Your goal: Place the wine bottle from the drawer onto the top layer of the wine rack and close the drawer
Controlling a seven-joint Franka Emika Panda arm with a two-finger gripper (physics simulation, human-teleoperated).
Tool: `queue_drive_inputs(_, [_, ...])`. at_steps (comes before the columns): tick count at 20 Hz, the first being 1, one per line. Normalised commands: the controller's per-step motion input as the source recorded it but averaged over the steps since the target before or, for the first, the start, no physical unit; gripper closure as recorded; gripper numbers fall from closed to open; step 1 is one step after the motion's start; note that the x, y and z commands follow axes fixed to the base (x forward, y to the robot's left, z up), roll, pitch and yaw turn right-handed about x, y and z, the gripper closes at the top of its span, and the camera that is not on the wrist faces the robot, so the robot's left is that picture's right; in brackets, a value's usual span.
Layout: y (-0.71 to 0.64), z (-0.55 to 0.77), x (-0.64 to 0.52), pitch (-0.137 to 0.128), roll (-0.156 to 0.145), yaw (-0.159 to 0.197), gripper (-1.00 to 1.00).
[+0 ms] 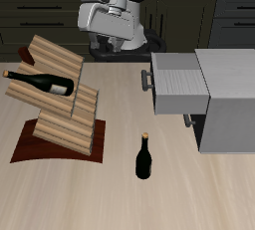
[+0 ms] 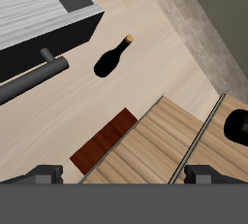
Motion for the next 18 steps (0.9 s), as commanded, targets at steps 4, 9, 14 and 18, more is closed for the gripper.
queue_drive_inputs(4, [0.00,0.00,0.14,0.050,0.030,0.149,-1.00])
queue_drive_inputs(9, [0.01,-0.05,0.10,-0.004,-0.005,0.089,-1.00])
queue_drive_inputs(14, [0.00,-0.18,0.11,0.030,0.020,0.044,-1.00])
queue_drive_inputs(18, [-0.03,-0.18,0.15,0.005,-0.029,0.001,-1.00])
